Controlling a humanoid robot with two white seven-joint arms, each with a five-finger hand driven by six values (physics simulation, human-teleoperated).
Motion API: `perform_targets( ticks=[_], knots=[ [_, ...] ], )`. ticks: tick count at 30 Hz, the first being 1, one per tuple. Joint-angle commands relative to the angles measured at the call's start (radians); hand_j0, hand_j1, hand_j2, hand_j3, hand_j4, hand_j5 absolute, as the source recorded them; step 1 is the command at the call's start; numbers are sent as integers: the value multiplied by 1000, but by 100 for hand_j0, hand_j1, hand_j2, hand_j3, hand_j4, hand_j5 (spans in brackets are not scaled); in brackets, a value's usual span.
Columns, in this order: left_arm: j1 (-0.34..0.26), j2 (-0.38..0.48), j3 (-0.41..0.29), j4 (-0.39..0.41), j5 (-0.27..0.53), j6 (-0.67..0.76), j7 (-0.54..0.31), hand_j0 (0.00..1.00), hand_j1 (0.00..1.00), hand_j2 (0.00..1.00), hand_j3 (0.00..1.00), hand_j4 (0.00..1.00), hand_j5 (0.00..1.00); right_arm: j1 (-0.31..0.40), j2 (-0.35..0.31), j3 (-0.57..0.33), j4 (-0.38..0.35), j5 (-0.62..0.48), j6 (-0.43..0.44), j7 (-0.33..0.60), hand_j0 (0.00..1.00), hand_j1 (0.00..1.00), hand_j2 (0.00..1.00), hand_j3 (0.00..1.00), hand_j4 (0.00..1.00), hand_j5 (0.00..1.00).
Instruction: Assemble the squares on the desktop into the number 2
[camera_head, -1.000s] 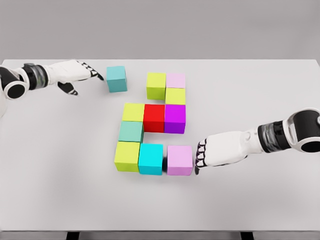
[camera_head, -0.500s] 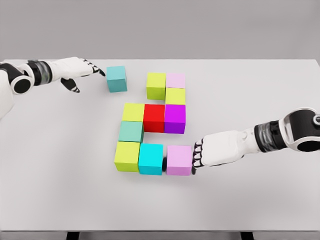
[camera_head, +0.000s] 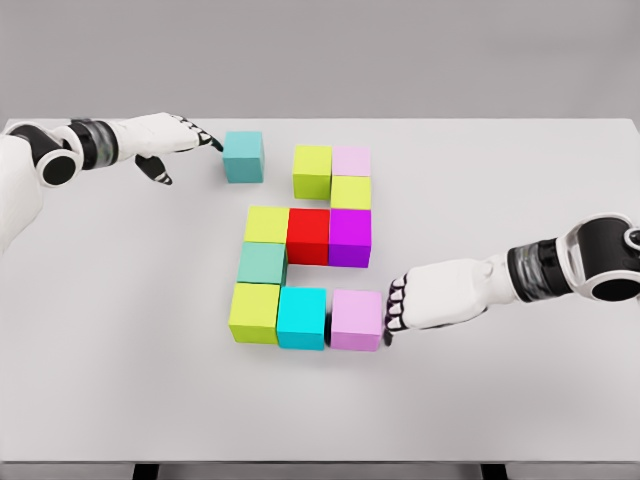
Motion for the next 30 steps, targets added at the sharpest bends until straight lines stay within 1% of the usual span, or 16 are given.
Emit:
perform_targets(
  ticks=[1, 6, 9, 12, 15, 20, 23, 30],
  knots=[
    [0, -1, 3, 9, 4, 1, 0, 90, 90, 90, 90, 90, 90, 0, 0, -1, 5, -4, 2, 0, 75, 75, 75, 75, 75, 75],
    [-9, -15, 3, 44, 4, 1, 0, 90, 90, 90, 90, 90, 90, 0, 12, -7, 7, -2, 2, 0, 75, 75, 75, 75, 75, 75],
    [-15, -17, 3, 72, 4, 1, 0, 90, 90, 90, 90, 90, 90, 0, 21, -7, 22, -2, 2, 0, 75, 75, 75, 75, 75, 75],
    [-20, -17, 3, 78, 4, 1, 0, 90, 90, 90, 90, 90, 90, 0, 26, -7, 22, -1, 2, 0, 75, 75, 75, 75, 75, 75],
    [-34, -40, 3, 109, 4, 1, 0, 90, 90, 90, 90, 90, 90, 0, 26, -7, 21, 4, 2, 0, 75, 75, 75, 75, 75, 75],
    [-43, -43, 3, 118, 4, 1, 0, 90, 90, 90, 90, 90, 90, 0, 26, -7, 19, 4, 2, 0, 75, 75, 75, 75, 75, 75],
    [-52, -61, 3, 141, 4, 1, 0, 93, 93, 93, 93, 93, 93, 0, 29, -7, 19, 4, 2, 0, 75, 75, 75, 75, 75, 75],
    [-55, -79, 3, 141, 4, 1, 0, 93, 93, 93, 93, 93, 93, 0, 32, -7, 19, 4, 2, 0, 75, 75, 75, 75, 75, 75]
  ],
)
